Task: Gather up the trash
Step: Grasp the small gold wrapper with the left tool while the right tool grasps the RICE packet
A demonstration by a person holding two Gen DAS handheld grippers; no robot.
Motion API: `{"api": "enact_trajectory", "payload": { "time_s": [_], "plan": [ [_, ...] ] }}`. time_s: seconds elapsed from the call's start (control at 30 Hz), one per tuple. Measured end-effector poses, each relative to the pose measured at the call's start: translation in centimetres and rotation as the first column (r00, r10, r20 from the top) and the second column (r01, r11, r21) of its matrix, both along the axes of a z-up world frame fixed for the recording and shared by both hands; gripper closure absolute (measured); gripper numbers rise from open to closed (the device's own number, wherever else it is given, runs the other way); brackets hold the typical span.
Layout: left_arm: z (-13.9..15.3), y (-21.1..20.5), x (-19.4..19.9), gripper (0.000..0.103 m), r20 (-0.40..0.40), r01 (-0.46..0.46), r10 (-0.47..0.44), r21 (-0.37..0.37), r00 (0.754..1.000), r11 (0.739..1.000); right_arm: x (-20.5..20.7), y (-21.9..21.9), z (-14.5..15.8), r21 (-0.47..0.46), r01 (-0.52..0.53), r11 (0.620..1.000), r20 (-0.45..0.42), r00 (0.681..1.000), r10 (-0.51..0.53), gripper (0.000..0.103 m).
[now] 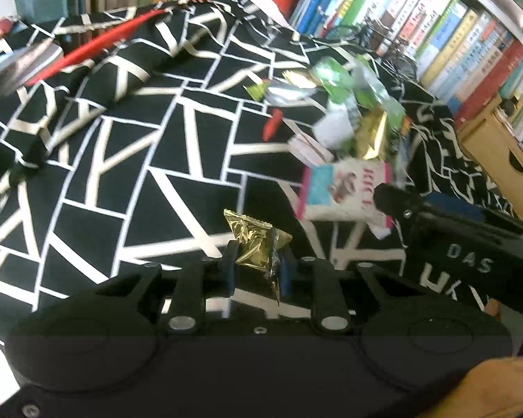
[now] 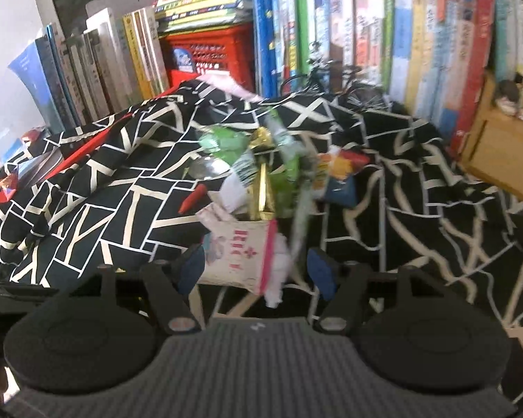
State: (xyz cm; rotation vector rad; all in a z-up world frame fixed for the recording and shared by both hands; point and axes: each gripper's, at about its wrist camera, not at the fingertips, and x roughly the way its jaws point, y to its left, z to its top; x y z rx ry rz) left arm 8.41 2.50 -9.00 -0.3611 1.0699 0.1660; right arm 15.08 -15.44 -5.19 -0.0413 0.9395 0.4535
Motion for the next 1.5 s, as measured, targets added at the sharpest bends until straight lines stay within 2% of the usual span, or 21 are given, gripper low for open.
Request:
{"api": "enact_trajectory", "payload": {
  "time_s": [0.23, 0.37, 0.43, 0.5, 0.63, 0.77, 1.0, 1.17, 1.23, 1.3, 1.5],
  "plan": [
    [-0.1, 0.7, -0.2, 0.082, 0.014, -0.01, 0.009, 0.04, 1.0, 0.999, 1.2, 2.1, -1.4, -0.022, -0.033, 0.999, -0.025, 0.999, 0.033, 0.027],
    [-0.3, 1.2, -0.4, 0.082, 0.01, -0.037, 0.037, 0.035, 0.999, 0.999, 1.7, 3.0, -2.2, -0.047, -0.055, 0.997, -0.022, 0.998, 0.054, 0.027],
    [-0.3, 1.4, -0.3, 0.082, 0.012, -0.044, 0.044, 0.034, 0.999, 0.998, 1.4, 3.5, -2.1, -0.074, -0.078, 0.994, 0.001, 0.997, 0.079, 0.049],
    [-0.3, 1.5, -0.3, 0.082, 0.013, -0.047, 0.047, 0.039, 0.999, 0.998, 0.9, 3.6, -1.8, -0.11, -0.09, 0.99, 0.03, 0.995, 0.093, 0.061],
    [-0.3, 1.5, -0.2, 0.082, 0.017, -0.052, 0.052, 0.035, 0.999, 0.998, -0.2, 3.0, -1.1, -0.132, -0.101, 0.986, 0.068, 0.991, 0.111, 0.075],
    [-0.1, 1.4, -0.2, 0.082, 0.024, -0.052, 0.051, 0.033, 0.998, 0.998, -1.6, 2.5, -0.2, -0.131, -0.103, 0.986, 0.094, 0.989, 0.115, 0.083],
    [0.0, 1.4, -0.3, 0.082, 0.026, -0.053, 0.052, 0.032, 0.998, 0.998, -3.7, 2.3, 0.7, -0.105, -0.156, 0.982, 0.091, 0.982, 0.166, 0.083],
    [0.0, 1.5, -0.7, 0.082, 0.028, -0.063, 0.062, 0.032, 0.998, 0.998, -4.7, 2.1, 0.8, -0.073, -0.172, 0.982, 0.086, 0.98, 0.178, 0.068],
    [-0.1, 1.6, -0.9, 0.082, 0.026, -0.068, 0.067, 0.031, 0.997, 0.997, -4.8, 2.2, 0.6, -0.07, -0.185, 0.98, 0.084, 0.978, 0.191, 0.057],
    [-0.1, 1.6, -1.0, 0.082, 0.026, -0.074, 0.073, 0.03, 0.997, 0.997, -4.7, 2.2, 0.4, -0.064, -0.187, 0.98, 0.08, 0.978, 0.191, 0.053],
    [-0.3, 1.7, -1.3, 0.082, 0.025, -0.082, 0.081, 0.027, 0.996, 0.996, -4.7, 2.9, -0.2, -0.083, -0.235, 0.969, 0.072, 0.968, 0.241, 0.056]
  ]
}}
